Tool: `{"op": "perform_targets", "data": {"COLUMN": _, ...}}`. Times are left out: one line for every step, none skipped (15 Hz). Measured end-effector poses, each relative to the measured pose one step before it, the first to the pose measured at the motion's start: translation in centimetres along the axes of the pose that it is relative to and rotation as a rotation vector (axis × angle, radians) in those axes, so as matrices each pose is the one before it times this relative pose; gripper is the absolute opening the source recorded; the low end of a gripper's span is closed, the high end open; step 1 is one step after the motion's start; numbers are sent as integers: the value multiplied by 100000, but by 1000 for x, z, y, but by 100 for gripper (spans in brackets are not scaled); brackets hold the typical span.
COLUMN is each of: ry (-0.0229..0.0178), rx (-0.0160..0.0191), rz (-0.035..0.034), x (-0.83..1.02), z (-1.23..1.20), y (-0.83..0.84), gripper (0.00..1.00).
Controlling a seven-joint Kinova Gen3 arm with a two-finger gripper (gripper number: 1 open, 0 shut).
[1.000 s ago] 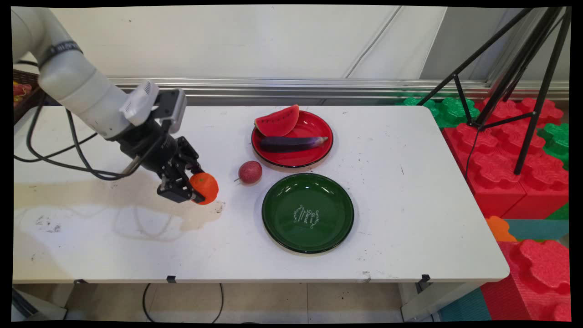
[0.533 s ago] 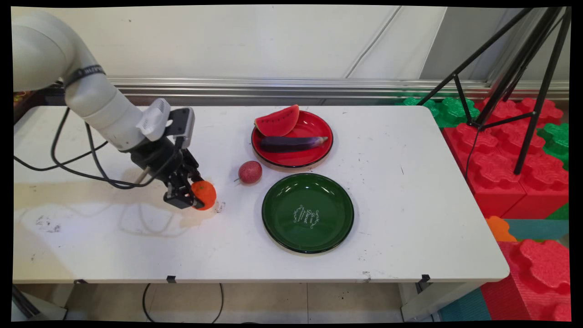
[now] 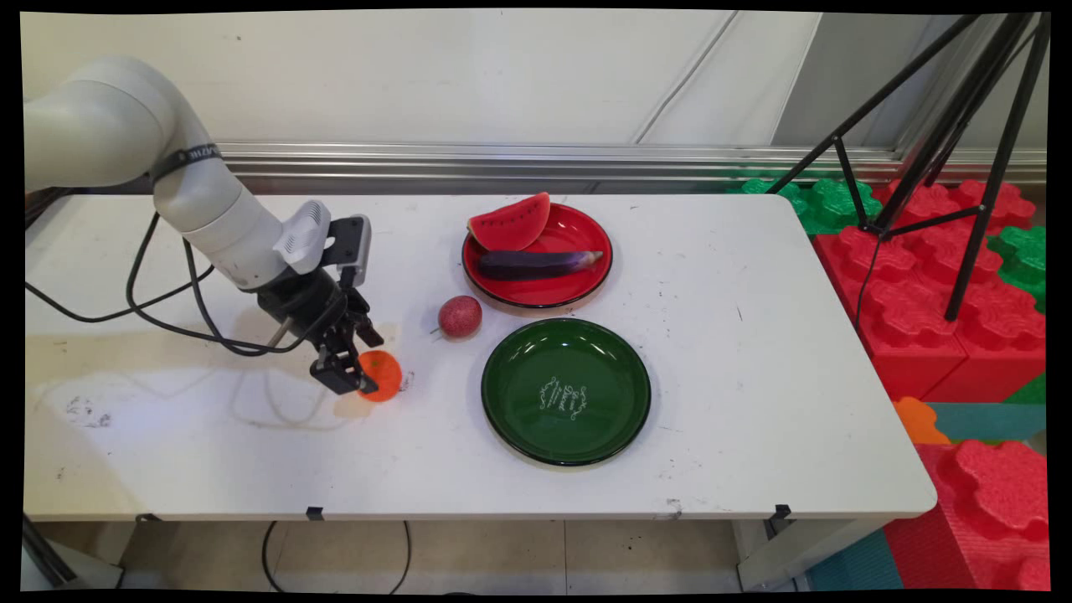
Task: Place the picked object on the table
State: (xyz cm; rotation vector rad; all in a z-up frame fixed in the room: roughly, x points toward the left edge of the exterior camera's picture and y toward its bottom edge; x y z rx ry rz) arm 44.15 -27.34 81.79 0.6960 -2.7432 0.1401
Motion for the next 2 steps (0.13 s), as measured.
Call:
{"op": "perform_targets", "data": {"ry": 32, "rx": -128, "rz": -234, "x": -45, "z": 205, "y": -89, "gripper": 100}}
{"op": "perform_targets", "data": {"ry": 193, "rx": -90, "rz": -346, "x": -26, "z": 122, "y": -103, "gripper": 100}}
